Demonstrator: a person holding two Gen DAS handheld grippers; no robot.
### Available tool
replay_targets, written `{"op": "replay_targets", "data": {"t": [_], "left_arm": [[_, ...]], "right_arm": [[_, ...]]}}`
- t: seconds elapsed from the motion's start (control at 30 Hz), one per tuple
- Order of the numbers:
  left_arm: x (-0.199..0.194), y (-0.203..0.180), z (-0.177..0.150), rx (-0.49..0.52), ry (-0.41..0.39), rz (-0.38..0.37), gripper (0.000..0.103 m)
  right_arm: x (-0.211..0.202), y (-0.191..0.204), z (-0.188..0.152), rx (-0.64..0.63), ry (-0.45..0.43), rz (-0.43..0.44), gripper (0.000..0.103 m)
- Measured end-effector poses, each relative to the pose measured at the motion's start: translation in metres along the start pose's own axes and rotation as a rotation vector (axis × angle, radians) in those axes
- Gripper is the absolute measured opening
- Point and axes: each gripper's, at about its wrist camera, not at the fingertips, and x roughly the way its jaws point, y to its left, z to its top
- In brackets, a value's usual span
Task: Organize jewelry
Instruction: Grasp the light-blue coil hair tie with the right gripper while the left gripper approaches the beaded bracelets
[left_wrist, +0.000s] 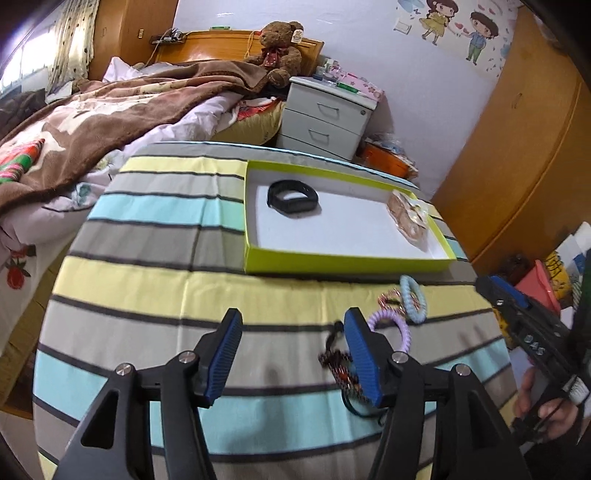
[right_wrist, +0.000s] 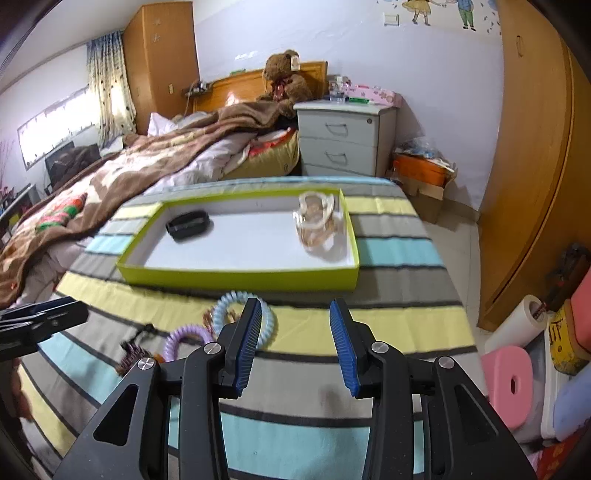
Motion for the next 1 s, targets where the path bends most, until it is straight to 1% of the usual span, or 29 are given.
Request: {"op": "replay_targets", "data": {"t": [0.03, 0.13, 0.2, 0.33, 0.43, 0.57, 0.7, 0.9, 0.97, 1.0], "left_arm": [[-0.001, 0.001, -0.005, 0.004, 0.003, -0.009, 0.063], [-0.001, 0.001, -0.015, 0.009, 0.030, -0.045, 0.063], [0.000, 0.001, -0.022, 0.011, 0.044, -0.056, 0.063], [0.003, 0.006, -0.032, 0.012, 0.066, -0.061, 0.063], [0.002, 0.010, -0.038, 0.001, 0.069, -0.071, 0.063], [-0.002, 0.017, -0.040, -0.015, 0.054, -0.070, 0.063], [-0.004, 0.023, -0.041, -0.018, 0.053, -0.074, 0.063], [-0.003, 0.022, -0.042, -0.001, 0.061, -0.097, 0.063], [-0.001, 0.020, -0.041, 0.000, 0.066, -0.100, 0.063], [0.000, 0.019, -0.041, -0.001, 0.069, -0.102, 0.063]], "right_arm": [[0.004, -0.001, -0.003, 0.004, 0.008, 0.005, 0.040], [0.019, -0.005, -0.008, 0.023, 0.047, 0.004, 0.040], [0.027, -0.007, -0.011, 0.030, 0.068, 0.006, 0.040], [0.036, -0.006, -0.010, 0.024, 0.072, 0.027, 0.040], [0.043, -0.004, -0.007, 0.019, 0.080, 0.054, 0.040], [0.053, 0.003, -0.002, -0.020, 0.097, 0.081, 0.040], [0.063, 0.009, 0.000, -0.047, 0.130, 0.108, 0.040], [0.072, 0.009, 0.001, -0.037, 0.168, 0.136, 0.040], [0.072, 0.010, 0.000, -0.046, 0.170, 0.133, 0.038], [0.072, 0.010, 0.000, -0.052, 0.171, 0.127, 0.033]]}}
